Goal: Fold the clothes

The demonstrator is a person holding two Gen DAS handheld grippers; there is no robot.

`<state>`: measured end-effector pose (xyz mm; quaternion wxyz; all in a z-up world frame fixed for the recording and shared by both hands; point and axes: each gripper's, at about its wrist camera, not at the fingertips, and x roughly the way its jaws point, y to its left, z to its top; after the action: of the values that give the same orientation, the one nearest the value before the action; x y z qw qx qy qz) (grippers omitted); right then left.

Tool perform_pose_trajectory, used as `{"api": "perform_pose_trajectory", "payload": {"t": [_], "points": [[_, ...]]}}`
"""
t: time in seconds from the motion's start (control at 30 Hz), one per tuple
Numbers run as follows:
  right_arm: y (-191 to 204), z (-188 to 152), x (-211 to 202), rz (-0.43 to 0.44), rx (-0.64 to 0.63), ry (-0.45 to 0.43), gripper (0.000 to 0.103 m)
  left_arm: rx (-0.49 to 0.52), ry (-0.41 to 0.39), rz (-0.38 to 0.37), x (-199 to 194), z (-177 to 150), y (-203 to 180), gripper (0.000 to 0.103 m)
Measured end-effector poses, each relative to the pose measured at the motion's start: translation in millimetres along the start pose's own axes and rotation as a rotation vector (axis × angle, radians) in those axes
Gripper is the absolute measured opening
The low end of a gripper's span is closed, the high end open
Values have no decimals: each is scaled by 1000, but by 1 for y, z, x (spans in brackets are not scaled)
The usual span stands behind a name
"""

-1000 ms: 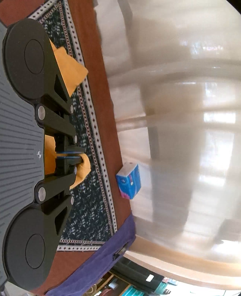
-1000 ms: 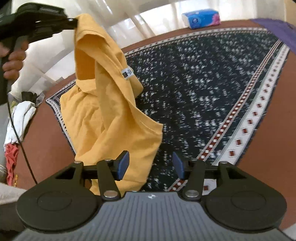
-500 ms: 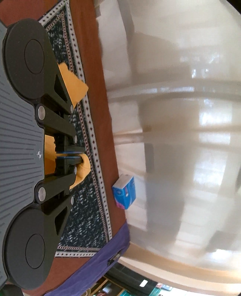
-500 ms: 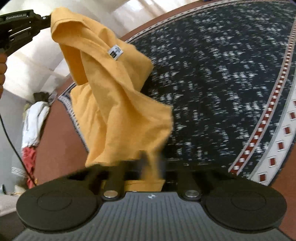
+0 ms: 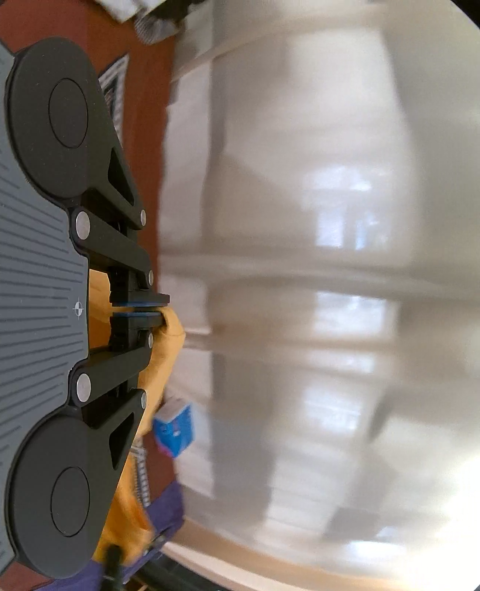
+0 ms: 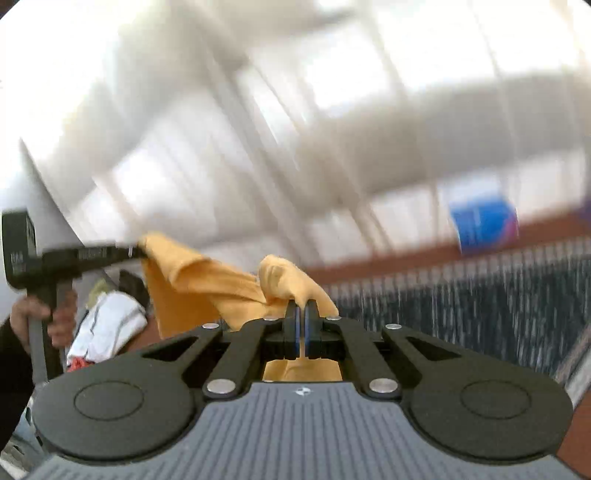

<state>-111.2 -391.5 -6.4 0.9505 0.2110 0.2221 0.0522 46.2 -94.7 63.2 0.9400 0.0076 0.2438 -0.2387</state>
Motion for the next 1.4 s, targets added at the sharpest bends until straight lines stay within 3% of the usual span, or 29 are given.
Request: {"api": "perform_pose_trajectory", "payload": {"t": [0.27, 0.5, 0.83, 1.17, 1.4], "points": [[20, 85, -24, 88, -178, -158, 2, 35, -152, 80, -72, 41, -18, 0], [39, 127, -65, 163, -301, -276, 2, 69, -252, 125, -133, 67, -42, 0], [52, 133, -143, 230, -449, -375, 2, 37, -364, 122, -202, 66, -69, 0], [46, 123, -234, 366, -419, -436, 2, 37, -389, 67, -249, 60, -96, 0], [53, 129, -250, 352, -426, -441, 2, 36, -403, 33, -279, 56, -113, 0]]}}
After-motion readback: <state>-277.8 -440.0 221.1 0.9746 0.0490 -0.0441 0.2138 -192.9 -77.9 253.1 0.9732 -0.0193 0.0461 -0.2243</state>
